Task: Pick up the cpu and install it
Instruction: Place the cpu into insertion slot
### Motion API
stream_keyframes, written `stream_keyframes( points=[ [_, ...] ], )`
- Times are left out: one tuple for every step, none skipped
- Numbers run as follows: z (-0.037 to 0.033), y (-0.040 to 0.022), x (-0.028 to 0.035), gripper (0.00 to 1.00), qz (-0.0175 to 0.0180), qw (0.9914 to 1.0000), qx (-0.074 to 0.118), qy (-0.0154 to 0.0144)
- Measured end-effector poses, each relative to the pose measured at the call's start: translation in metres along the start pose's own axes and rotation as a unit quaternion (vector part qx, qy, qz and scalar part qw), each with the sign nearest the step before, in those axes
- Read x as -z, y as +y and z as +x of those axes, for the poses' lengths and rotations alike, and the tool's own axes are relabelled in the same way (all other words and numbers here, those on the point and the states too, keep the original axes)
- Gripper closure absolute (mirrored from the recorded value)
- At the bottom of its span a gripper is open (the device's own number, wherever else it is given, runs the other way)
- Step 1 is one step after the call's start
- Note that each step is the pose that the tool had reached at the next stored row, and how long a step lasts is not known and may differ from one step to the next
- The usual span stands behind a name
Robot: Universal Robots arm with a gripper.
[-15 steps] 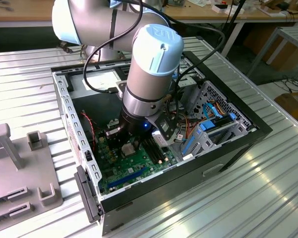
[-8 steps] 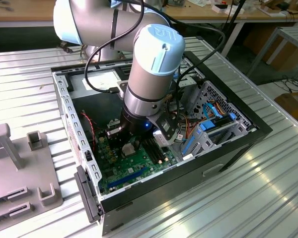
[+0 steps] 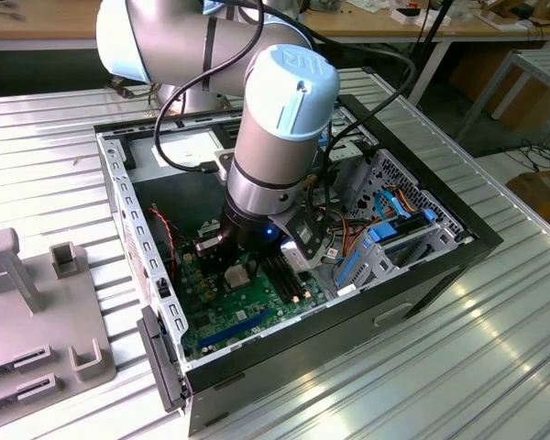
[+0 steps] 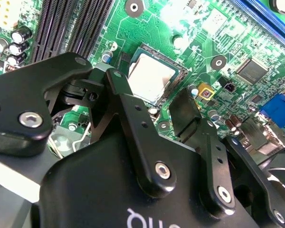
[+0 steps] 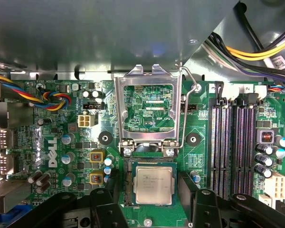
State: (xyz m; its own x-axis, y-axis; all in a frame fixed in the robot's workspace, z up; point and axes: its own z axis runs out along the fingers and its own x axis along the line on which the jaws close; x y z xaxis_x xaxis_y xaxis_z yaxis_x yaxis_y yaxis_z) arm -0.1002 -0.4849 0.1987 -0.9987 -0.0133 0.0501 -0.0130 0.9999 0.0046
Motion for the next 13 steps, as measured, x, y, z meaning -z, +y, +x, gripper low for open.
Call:
stream_keyframes(
  points=[
    [0.0,0.0,0.0,0.39,0.0,1.0,0.0,0.0],
    [0.0001,0.0,0.0,0.39,0.0,1.0,0.0,0.0],
    [0.0003,0.0,0.0,0.39,0.0,1.0,0.0,0.0],
    [0.0005,0.0,0.0,0.39,0.0,1.0,0.0,0.0],
    [0.0007,0.0,0.0,0.39,0.0,1.0,0.0,0.0],
    [0.0009,0.0,0.0,0.39,0.0,1.0,0.0,0.0],
    [0.0011,0.0,-0.0001,0.39,0.0,1.0,0.0,0.0],
    [0.0015,0.0,0.0,0.39,0.0,1.0,0.0,0.0001],
    [0.0016,0.0,-0.0001,0.39,0.0,1.0,0.0,0.0001],
    [0.0016,0.0,-0.0001,0.39,0.0,1.0,0.0,0.0],
    [0.0017,0.0,-0.0001,0.39,0.0,1.0,0.0,0.0],
    [0.0017,0.0,-0.0001,0.39,0.0,1.0,0.0,0.0],
    [0.0015,0.0,-0.0001,0.39,0.0,1.0,0.0,0.0]
  ],
)
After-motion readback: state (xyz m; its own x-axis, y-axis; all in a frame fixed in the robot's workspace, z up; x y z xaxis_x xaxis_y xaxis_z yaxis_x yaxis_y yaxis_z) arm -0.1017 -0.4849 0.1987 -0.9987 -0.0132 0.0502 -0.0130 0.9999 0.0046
